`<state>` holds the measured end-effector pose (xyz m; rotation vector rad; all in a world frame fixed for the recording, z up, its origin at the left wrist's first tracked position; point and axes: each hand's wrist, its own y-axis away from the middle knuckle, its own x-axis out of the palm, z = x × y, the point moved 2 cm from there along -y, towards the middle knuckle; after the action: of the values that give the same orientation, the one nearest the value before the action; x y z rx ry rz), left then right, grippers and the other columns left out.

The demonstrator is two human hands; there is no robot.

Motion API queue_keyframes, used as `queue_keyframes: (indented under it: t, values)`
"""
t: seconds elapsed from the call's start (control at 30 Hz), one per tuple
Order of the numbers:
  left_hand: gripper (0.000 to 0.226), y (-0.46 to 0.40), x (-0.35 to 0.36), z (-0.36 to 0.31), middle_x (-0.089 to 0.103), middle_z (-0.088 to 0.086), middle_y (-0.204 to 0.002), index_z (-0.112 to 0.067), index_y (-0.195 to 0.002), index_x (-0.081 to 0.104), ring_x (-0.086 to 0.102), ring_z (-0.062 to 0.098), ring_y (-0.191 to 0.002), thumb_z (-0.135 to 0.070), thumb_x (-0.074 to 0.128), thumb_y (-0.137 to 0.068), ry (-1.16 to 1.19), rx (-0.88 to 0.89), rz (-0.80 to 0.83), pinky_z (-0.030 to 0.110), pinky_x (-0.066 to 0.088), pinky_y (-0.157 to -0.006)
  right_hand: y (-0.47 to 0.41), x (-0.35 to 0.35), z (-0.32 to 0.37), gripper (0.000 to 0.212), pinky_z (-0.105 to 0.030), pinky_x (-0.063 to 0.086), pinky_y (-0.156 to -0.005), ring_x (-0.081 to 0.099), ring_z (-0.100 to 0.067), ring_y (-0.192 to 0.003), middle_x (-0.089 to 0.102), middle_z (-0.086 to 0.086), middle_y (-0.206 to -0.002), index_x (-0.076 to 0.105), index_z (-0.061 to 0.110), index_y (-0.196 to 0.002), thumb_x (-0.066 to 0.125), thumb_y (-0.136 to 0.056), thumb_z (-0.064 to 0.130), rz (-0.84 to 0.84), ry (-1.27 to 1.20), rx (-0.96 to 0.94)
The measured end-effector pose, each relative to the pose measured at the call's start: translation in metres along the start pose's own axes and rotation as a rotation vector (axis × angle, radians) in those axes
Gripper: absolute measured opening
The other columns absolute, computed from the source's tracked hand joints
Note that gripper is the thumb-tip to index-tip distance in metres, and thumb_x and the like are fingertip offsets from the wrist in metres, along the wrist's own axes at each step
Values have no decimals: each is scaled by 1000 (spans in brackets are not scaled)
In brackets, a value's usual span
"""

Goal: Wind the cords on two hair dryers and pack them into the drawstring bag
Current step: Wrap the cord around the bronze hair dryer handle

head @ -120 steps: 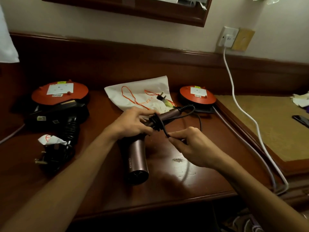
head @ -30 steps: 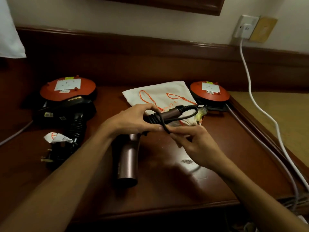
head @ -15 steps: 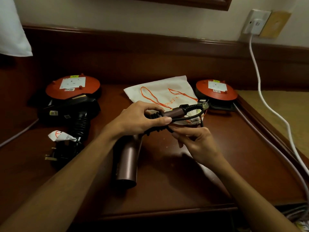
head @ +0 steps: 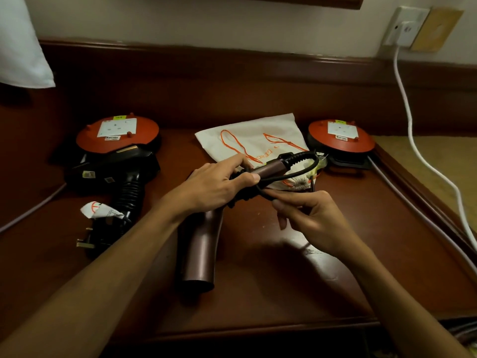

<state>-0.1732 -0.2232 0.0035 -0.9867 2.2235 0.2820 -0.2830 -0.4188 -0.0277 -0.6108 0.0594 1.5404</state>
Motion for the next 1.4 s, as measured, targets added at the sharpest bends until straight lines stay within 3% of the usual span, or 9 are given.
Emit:
queue_keyframes:
  t: [0.23, 0.5, 0.63, 0.77, 1.0, 1.1, 1.23, 1.33, 1.4]
  values:
    - [38, 1, 4, -6, 74, -12, -94, -45, -106, 56, 72, 5, -72, -76, 46, -87, -185, 29, 22, 46, 60, -82, -10, -9, -25, 26, -26, 32, -44, 43, -20, -45, 56, -11, -54, 76, 7, -80, 71, -89, 31, 136, -61, 291]
    - [57, 1, 18, -22, 59, -22, -78, -43, -109, 59, 57, -3, -72, -87, 61, -73, -485, 137, 108, 26, 44, -68, -77, -40, -35, 12, -22, 41, -54, 53, -11, -56, 62, -10, -69, 73, 2, -76, 67, -84, -6, 627, 211, 535]
    - [60, -5, 32, -26, 62, -15, -84, -41, -114, 51, 58, 8, -80, -89, 52, -78, -676, 152, 167, 32, 43, -89, -91, -45, -11, 11, -23, 35, -53, 45, -10, -57, 58, -3, -67, 74, 6, -85, 66, -92, 5, 748, 238, 553]
    - [71, -13, 38, -24, 57, -13, -81, -37, -125, 49, 53, 10, -74, -91, 45, -79, -739, 85, 209, 38, 44, -94, -95, -38, 25, 15, -22, 41, -52, 50, -10, -59, 63, -3, -72, 75, 3, -94, 62, -93, 9, 678, 522, 501]
    - [92, -22, 37, -21, 67, -3, -95, -39, -157, 20, 42, 17, -65, -91, 39, -83, -790, 47, 167, 37, 33, -73, -73, -12, 58, 20, -32, 52, -54, 62, -22, -55, 69, -15, -70, 69, 2, -78, 56, -91, 8, 299, 660, 497]
    - [75, -22, 29, -23, 59, -10, -81, -45, -144, 39, 48, 12, -62, -88, 43, -82, -678, 15, 152, 32, 33, -60, -59, -8, 69, 16, -38, 60, -55, 64, -22, -57, 68, -11, -71, 70, 6, -87, 56, -92, 11, 228, 700, 406]
    - [61, -27, 17, -15, 69, -10, -126, -49, -136, 53, 64, 19, -108, -78, 59, -83, -483, -17, 52, 38, 48, -83, -24, -7, 71, 22, -34, 49, -46, 55, -12, -47, 68, 2, -65, 74, 14, -84, 57, -98, 19, 143, 638, 238]
    - [72, -23, 6, -9, 66, -23, -111, -52, -130, 58, 63, 9, -99, -85, 69, -67, -300, -63, 130, 37, 51, -90, 4, -11, 59, 24, -11, 42, -58, 60, 9, -65, 63, 37, -71, 75, 19, -115, 57, -101, 14, 95, 442, 121]
    - [76, -19, 0, -8, 62, -31, -100, -53, -129, 60, 62, 0, -87, -88, 69, -63, -208, -53, 180, 37, 55, -89, 18, -11, 44, 37, -5, 44, -79, 62, 18, -97, 66, 43, -100, 65, 27, -132, 59, -100, 9, 71, 341, 78]
